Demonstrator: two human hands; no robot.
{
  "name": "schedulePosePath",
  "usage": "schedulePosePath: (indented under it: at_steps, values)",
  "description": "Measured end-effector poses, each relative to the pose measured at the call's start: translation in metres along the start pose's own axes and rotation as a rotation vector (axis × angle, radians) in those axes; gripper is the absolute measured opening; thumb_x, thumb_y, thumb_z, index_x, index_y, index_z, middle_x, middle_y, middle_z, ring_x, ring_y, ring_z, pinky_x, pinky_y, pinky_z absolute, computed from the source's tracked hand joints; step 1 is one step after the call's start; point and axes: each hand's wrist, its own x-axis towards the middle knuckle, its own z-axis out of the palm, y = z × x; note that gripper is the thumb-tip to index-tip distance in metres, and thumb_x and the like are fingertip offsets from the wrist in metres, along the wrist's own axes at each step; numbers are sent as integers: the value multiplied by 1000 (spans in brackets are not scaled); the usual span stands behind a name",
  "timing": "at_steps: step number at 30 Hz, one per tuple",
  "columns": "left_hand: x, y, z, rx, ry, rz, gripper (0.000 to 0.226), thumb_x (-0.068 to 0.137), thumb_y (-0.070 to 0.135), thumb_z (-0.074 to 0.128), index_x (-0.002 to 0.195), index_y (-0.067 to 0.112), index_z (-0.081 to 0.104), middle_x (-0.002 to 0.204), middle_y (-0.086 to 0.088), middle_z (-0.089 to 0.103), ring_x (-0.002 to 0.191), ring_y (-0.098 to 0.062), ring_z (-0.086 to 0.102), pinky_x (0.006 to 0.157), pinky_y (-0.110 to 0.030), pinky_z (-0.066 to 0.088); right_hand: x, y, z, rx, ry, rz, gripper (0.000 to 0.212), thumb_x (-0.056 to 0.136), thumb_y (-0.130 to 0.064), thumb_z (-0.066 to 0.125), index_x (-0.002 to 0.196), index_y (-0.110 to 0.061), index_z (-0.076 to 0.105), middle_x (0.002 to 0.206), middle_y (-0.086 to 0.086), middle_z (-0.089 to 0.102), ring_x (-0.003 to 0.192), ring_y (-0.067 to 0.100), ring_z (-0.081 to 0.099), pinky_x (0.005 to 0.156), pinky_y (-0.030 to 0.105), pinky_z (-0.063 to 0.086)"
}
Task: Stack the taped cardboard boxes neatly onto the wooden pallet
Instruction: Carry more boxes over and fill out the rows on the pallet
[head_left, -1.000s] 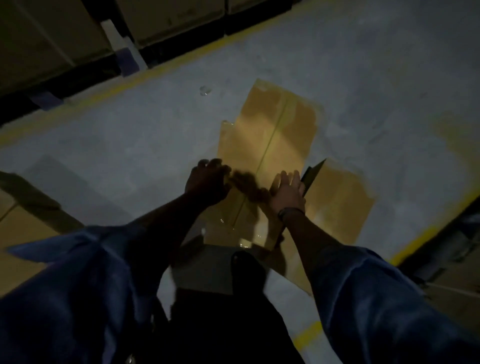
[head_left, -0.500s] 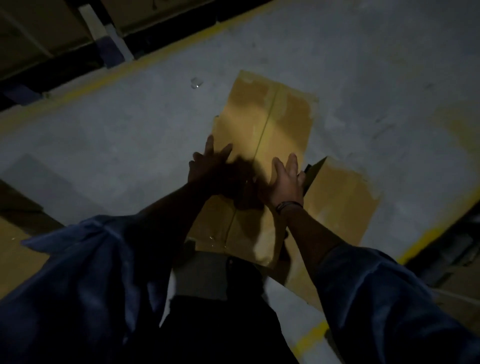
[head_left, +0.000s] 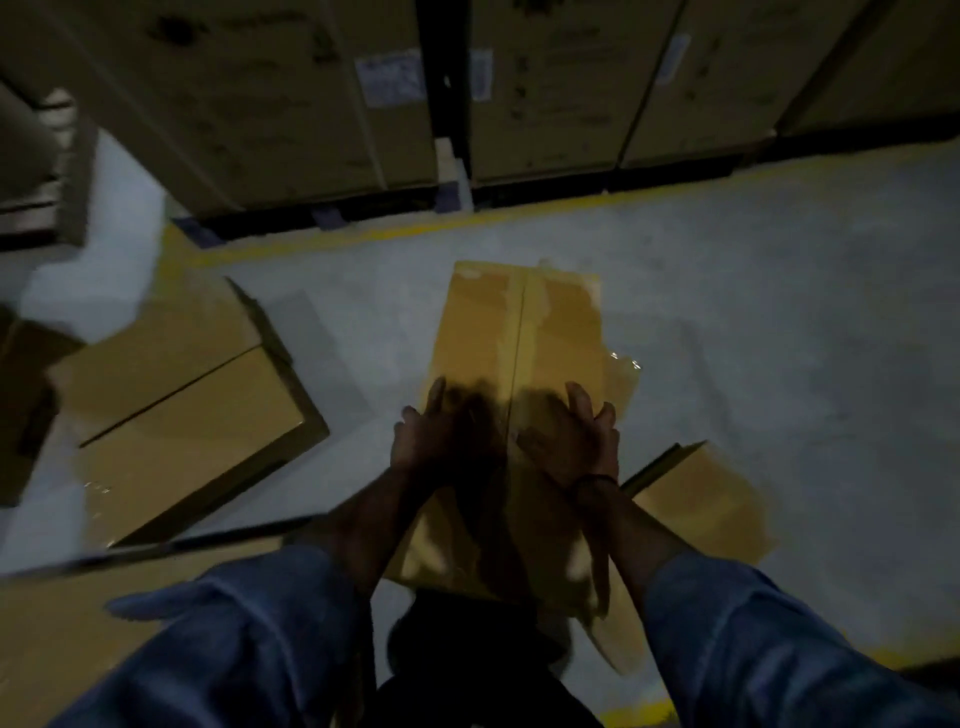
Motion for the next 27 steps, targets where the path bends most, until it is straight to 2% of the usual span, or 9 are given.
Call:
schedulePosePath:
  at_steps: [2,3,5,7,9,11,12,19,27]
  values:
    - [-32,-25,-6,-91,46,-50,71,105,37,53,164,32,14,161,-22,23,126,-50,46,100,-51,44,-23,-27,1,-219,-24,-140,80,84,-78,55,152,-40,38,166,-7,9,145,46,16,115,54,32]
    - [-48,-39,-8,-112,69,-28,79,101,43,60,164,37,13,161,-21,23,125,-52,47,98,-52,45,-33,-36,5,-269,-25,-188,78,85,-78,52,151,-39,39,167,-10,8,146,46,13,115,54,31]
    - [-79,-65,-6,-40,118,31,79,97,45,65,161,42,18,169,-12,9,127,-55,43,99,-55,45,-57,-56,10,-318,-26,-249,78,83,-80,52,149,-40,41,167,-10,12,145,45,16,113,54,32]
    - [-113,-84,-5,-31,157,-36,75,98,45,63,160,43,20,172,-8,3,131,-57,40,103,-57,45,-83,-73,17,-336,-8,-318,80,79,-81,53,147,-39,45,166,-7,18,143,45,20,112,53,34]
    - [-150,-101,-2,-45,205,-117,89,87,62,68,160,42,21,172,-6,5,132,-55,42,103,-58,47,-111,-91,26,-353,-2,-390,81,77,-84,50,145,-39,47,164,-7,21,141,44,21,111,54,33]
    - [-191,-119,1,-60,244,-164,109,71,85,66,161,39,24,171,-3,8,135,-51,41,105,-56,46,-143,-108,32,-368,9,-436,82,77,-86,46,145,-39,46,163,-7,21,141,42,21,112,54,33]
    - [-212,-129,4,-69,270,-186,113,67,90,64,161,38,26,171,-4,10,137,-49,41,106,-54,44,-162,-115,36,-380,18,-469,82,77,-86,45,144,-39,46,163,-7,22,141,42,22,111,54,33]
    - [-356,-188,38,-166,431,-287,110,68,89,64,159,37,29,170,-4,10,136,-50,40,107,-54,41,-291,-141,69,-379,103,-680,74,75,-83,50,135,-39,54,158,-7,32,138,38,27,107,52,38]
    - [-493,-233,93,-285,590,-510,109,67,90,62,158,39,31,171,-2,13,136,-49,41,107,-53,40,-408,-164,102,-389,15,-955,72,78,-79,52,138,-40,52,156,-9,32,139,37,25,110,51,35]
